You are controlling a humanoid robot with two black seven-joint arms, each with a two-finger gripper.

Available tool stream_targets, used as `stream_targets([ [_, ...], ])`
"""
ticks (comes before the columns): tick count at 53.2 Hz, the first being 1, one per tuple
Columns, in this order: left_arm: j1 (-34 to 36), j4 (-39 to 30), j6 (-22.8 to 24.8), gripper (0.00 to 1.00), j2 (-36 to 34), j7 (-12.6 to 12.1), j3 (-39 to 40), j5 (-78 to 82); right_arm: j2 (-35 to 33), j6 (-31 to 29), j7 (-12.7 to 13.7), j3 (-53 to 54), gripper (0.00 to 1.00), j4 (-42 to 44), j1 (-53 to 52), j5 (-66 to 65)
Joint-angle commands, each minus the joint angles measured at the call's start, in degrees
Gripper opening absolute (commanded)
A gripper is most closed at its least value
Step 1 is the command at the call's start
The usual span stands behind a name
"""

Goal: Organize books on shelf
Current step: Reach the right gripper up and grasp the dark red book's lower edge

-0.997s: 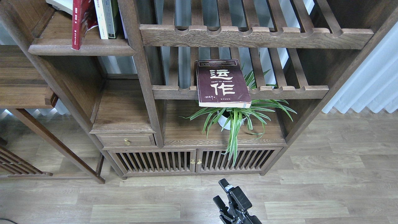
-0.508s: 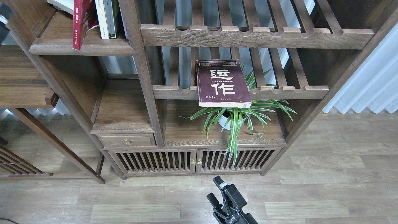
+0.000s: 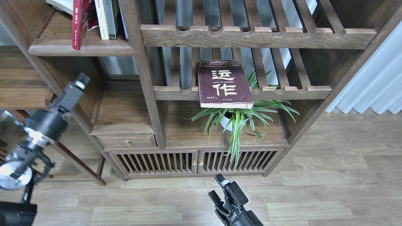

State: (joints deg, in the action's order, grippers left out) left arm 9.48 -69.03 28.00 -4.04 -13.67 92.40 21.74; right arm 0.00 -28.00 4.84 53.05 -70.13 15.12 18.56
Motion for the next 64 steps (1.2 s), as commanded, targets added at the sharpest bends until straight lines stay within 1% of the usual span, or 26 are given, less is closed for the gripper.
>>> stream_targets([
  [1, -2.09, 3.71, 0.00, 1.00, 0.96, 0.05, 0.32, -4.59, 0.00, 0.00, -0.44, -0.06, 0.99, -0.01, -2.99, -0.02],
  [10, -5.25, 7.76, 0.00, 1.00, 0.96, 0.13, 0.76, -8.82, 0.00, 0.00, -3.25, -0.58, 0.99, 0.70, -8.27, 0.07],
  [11, -5.78, 8.11, 0.00, 1.00, 0.96, 0.13, 0.76, -9.08, 0.00, 0.00, -3.86, -0.84, 0.99, 1.13, -9.31, 0.16],
  [15, -6.57, 8.47, 0.00, 1.00, 1.05, 0.57, 0.76, -9.26, 0.00, 0.00, -5.71, -1.20, 0.99, 4.29, -12.83, 0.34],
  [18, -6.66, 8.64, 0.00, 1.00, 1.05, 0.57, 0.76, -9.26, 0.00, 0.00, -6.50, -1.29, 0.99, 7.54, -15.29, 0.42],
  [22, -6.75, 8.64, 0.00, 1.00, 0.96, 0.57, 1.03, -9.34, 0.00, 0.00, -6.77, -1.55, 0.99, 11.15, -19.15, 0.51],
  [25, -6.66, 8.64, 0.00, 1.00, 0.96, 0.66, 1.03, -9.34, 0.00, 0.00, -6.86, -2.16, 0.99, 12.03, -21.00, 0.60],
  [26, -6.66, 8.64, 0.00, 1.00, 0.88, 0.66, 1.29, -9.34, 0.00, 0.00, -7.29, -2.77, 0.99, 12.82, -23.45, 0.86],
  [32, -7.28, 8.64, 0.00, 1.00, 0.87, 0.66, 1.29, -9.34, 0.00, 0.00, -8.35, -3.22, 0.99, 14.75, -25.75, 2.09],
  [38, -7.98, 8.73, 0.00, 1.00, 0.87, 0.66, 1.29, -9.34, 0.00, 0.00, -8.53, -3.13, 0.99, 18.18, -29.79, 3.76],
  [46, -9.65, 9.87, 0.00, 1.00, 0.70, 0.66, 1.47, -9.34, 0.00, 0.22, -8.44, -3.48, 0.99, 20.12, -34.01, 4.82],
  [56, -10.00, 9.87, 0.00, 1.00, 0.70, 0.75, 2.87, -9.43, 0.00, 4.09, -8.35, -4.45, 0.99, 25.21, -38.76, 7.98],
  [59, -9.91, 9.70, 0.00, 1.00, 0.79, 0.66, 2.79, -9.69, 0.00, 6.81, -8.18, -4.36, 0.99, 27.76, -40.26, 9.91],
  [64, -9.83, 9.61, 0.00, 1.00, 0.79, 0.66, 2.70, -10.31, 0.00, 9.36, -7.91, -4.45, 0.99, 28.82, -40.79, 11.06],
])
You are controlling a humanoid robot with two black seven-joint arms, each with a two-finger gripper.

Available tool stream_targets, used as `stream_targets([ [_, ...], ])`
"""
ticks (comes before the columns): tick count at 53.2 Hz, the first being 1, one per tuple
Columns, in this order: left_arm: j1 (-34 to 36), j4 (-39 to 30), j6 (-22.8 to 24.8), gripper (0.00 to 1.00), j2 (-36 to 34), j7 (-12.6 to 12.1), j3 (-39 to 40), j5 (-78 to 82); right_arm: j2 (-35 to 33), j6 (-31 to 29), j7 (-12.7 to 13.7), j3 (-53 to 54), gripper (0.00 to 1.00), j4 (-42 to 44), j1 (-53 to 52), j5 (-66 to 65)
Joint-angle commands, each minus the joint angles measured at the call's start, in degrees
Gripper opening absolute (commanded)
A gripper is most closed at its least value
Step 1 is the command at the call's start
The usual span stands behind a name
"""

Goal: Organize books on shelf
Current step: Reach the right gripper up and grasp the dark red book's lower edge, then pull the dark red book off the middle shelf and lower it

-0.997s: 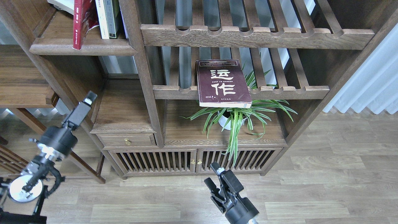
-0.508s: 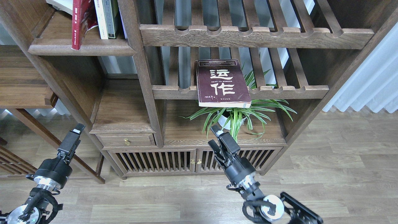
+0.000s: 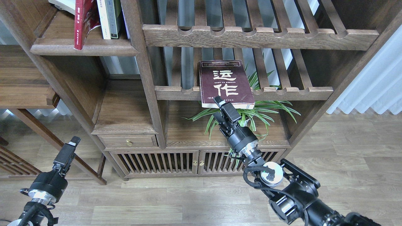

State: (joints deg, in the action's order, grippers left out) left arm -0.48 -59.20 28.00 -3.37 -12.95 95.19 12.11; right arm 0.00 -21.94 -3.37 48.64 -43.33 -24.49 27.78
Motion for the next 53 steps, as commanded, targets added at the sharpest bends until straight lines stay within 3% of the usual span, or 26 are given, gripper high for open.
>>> stream_targets([
  [1, 0.13, -0.21, 0.00, 1.00, 0.03, -0.06, -0.09, -0.69, 0.00, 3.65, 0.39, -0.03, 0.99, 2.11, -1.26, 1.84],
  [13, -0.05, -0.03, 0.00, 1.00, 0.03, -0.06, 0.09, -1.04, 0.00, 6.20, 0.30, 0.49, 0.98, 5.71, -4.86, 1.84],
  [27, 0.04, 0.14, 0.00, 1.00, -0.06, -0.06, 0.18, -2.01, 0.00, 6.29, -0.05, 2.43, 0.75, 6.42, -6.53, 1.84],
  [30, 0.04, 0.14, 0.00, 1.00, -0.06, -0.06, 0.18, -2.18, 0.00, 6.03, -0.14, 2.52, 0.66, 6.51, -6.36, 1.84],
  [33, 0.04, 0.05, 0.00, 1.00, -0.06, -0.06, 0.18, -2.18, 0.00, 5.33, -0.14, 2.52, 0.48, 6.51, -6.09, 1.84],
  [35, 0.04, 0.05, 0.00, 1.00, -0.06, -0.06, 0.26, -2.27, 0.00, 3.49, -0.14, 2.60, 0.29, 6.51, -5.65, 1.92],
  [39, 0.04, 0.05, 0.00, 1.00, -0.06, -0.06, 0.35, -2.53, 0.00, -0.90, -0.14, 2.34, 0.04, 6.51, -5.30, 1.84],
  [44, 0.04, 0.05, 0.00, 1.00, -0.15, -0.15, 0.70, -3.41, 0.00, -4.69, 0.21, 0.94, 0.04, 6.60, -5.13, 1.75],
  [53, 0.04, 0.05, 0.00, 1.00, -0.15, -0.24, 0.70, -3.41, 0.00, -6.06, 1.53, 0.15, 0.04, 4.84, -3.55, 1.84],
])
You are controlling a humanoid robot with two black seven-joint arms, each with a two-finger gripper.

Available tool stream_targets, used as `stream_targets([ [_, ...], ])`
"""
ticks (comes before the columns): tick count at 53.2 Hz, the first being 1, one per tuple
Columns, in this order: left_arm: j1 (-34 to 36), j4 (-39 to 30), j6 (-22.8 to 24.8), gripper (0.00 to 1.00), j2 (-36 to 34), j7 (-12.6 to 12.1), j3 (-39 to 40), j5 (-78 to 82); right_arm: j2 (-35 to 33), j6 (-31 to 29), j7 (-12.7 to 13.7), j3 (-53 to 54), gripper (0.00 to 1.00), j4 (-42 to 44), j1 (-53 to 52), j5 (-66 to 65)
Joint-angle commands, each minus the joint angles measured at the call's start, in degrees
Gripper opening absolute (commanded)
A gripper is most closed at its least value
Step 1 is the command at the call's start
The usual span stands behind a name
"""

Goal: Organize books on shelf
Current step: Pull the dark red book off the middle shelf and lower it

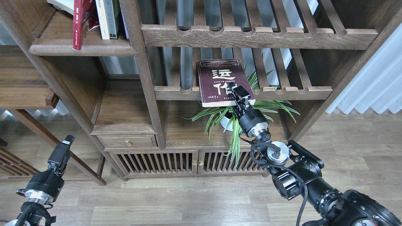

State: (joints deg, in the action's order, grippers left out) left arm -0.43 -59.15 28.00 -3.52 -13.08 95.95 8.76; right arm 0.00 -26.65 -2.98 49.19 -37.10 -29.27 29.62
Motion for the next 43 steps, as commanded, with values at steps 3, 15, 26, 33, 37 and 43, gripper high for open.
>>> stream_targets([
  [3, -0.01, 0.00, 0.00, 1.00, 0.00, -0.11, -0.15, -0.06, 0.00, -1.35, 1.92, -0.41, 0.04, -1.66, 2.11, -0.01],
  [15, -0.09, 0.00, 0.00, 1.00, 0.00, -0.02, -0.15, -0.06, 0.00, -1.35, 2.80, 0.38, 0.04, -13.42, 9.40, -0.09],
  [26, 0.43, -0.44, 0.00, 1.00, 1.67, 0.33, -4.10, -6.21, 0.00, -1.35, 5.08, 1.34, 0.04, -30.14, 24.78, -2.46],
  [33, 0.70, -0.27, 0.00, 1.00, 3.52, 0.33, -9.72, -15.52, 0.00, -1.35, 8.51, 0.47, 0.04, -31.54, 31.64, -4.66],
  [37, 1.14, 0.00, 0.00, 1.00, 3.52, 0.42, -11.04, -17.29, 0.00, -1.35, 9.30, 0.20, 0.04, -31.98, 33.66, -5.63],
  [43, 0.70, 0.08, 0.00, 1.00, 3.52, 2.70, -13.15, -17.90, 0.00, -1.35, 10.27, -0.85, 0.04, -32.78, 35.68, -6.42],
])
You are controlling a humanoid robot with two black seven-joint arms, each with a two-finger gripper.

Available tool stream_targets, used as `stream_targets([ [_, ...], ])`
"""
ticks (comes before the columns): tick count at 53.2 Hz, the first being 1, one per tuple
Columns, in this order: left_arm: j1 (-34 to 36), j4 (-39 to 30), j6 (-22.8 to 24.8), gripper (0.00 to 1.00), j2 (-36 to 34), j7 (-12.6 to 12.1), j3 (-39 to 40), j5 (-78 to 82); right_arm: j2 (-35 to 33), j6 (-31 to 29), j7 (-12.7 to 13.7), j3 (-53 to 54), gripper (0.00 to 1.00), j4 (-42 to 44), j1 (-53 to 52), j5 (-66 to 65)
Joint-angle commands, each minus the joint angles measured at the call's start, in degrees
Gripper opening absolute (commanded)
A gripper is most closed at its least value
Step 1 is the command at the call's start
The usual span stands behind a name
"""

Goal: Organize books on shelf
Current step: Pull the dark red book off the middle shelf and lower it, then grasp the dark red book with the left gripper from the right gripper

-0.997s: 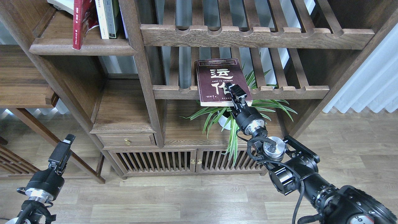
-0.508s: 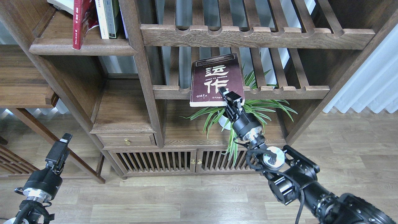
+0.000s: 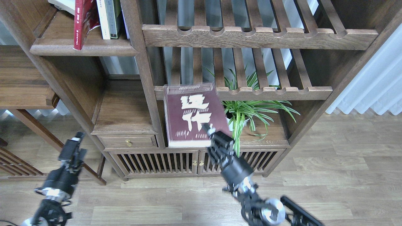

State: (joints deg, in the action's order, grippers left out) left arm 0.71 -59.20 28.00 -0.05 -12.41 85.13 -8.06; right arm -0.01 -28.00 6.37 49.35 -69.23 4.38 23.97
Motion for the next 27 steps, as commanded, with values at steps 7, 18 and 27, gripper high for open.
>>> stream_targets([
  [7, -2.38, -1.00, 0.00, 1.00, 0.05, 5.54, -8.30, -3.09, 0.01, 0.00, 1.27, -1.19, 0.04, -0.29, 2.22, -0.68],
  [18, -3.26, -5.13, 0.00, 1.00, -0.29, 6.70, -20.52, -12.06, 0.01, 0.00, 3.47, -3.03, 0.05, 0.06, 2.22, -0.51],
  [27, -3.26, -6.10, 0.00, 1.00, -0.39, 7.49, -26.07, -13.38, 0.01, 0.00, 4.88, -4.00, 0.05, 0.24, 3.71, -0.51],
])
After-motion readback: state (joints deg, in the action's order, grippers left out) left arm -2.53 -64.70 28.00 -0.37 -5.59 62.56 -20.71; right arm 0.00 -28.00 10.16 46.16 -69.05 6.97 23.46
